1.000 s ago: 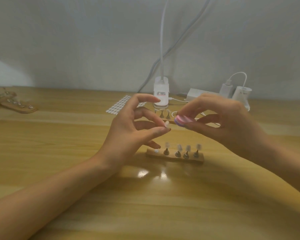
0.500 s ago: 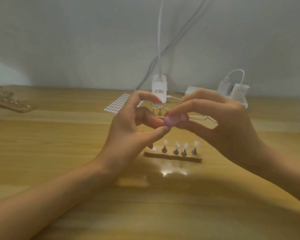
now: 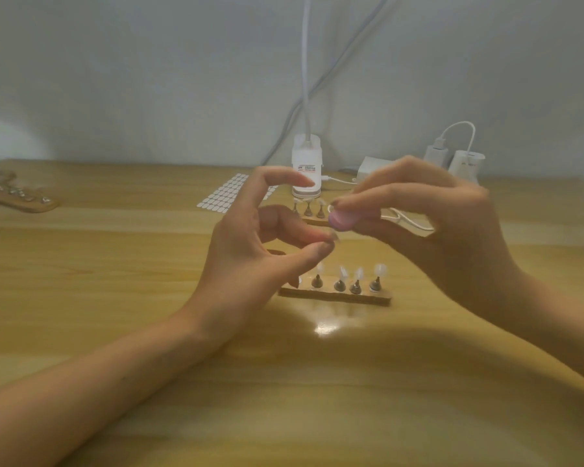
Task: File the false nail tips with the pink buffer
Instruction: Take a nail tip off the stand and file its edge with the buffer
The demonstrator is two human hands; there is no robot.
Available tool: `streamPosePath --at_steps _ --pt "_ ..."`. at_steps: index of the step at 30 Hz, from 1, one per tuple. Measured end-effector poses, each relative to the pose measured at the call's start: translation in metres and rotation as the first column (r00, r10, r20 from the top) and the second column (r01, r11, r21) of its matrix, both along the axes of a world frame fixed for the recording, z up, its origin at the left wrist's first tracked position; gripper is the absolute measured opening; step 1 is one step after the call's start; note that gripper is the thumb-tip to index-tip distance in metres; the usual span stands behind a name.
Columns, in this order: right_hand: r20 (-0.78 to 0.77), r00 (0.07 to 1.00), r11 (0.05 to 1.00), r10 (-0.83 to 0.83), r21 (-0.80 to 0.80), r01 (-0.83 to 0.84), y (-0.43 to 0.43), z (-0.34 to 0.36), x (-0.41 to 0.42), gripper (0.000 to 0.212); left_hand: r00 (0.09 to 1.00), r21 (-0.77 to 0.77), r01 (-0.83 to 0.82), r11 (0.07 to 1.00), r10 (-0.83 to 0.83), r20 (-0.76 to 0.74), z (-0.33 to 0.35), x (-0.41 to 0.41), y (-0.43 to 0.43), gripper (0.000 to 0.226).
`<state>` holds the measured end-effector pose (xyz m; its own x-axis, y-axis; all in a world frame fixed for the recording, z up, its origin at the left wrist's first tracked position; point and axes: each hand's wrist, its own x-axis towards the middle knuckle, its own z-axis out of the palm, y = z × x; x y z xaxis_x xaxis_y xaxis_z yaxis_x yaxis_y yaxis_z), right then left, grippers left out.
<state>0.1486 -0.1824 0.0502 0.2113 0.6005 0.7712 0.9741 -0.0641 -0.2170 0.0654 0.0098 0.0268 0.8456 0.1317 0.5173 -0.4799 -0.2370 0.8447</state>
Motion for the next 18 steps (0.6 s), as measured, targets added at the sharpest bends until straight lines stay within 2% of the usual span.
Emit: streamPosePath --at_steps 4,8,11,15,18 --pt "0.058 0.998 0.998 0.034 -0.045 -0.031 0.0026 -0.0078 -0.0064 0.018 1.000 0.014 -0.003 1.000 0.003 -0.007 0.0011 -0.0024 -0.0030 0.058" --pt "-0.010 1.000 1.000 0.019 0.010 -0.019 0.0007 -0.0040 -0.0027 0.022 1.000 -0.013 -0.006 1.000 0.006 0.010 0.0013 -0.0011 -0.0012 0.056" --pt "0.037 0.999 0.998 0.038 -0.042 -0.036 0.0024 -0.0097 -0.0070 0.019 1.000 -0.017 0.002 1.000 -0.002 -0.008 0.0002 -0.0023 -0.0034 0.058" --pt "-0.100 0.994 0.995 0.043 0.094 -0.033 0.0015 -0.0014 -0.0044 0.022 0.999 -0.073 0.036 0.997 -0.037 -0.004 0.0012 0.0003 -0.0038 0.053" --pt "-0.116 0.993 0.998 0.018 0.070 -0.010 0.0054 -0.0053 -0.0048 0.017 0.998 -0.118 0.063 0.991 -0.062 0.007 0.0020 0.0006 -0.0057 0.050"
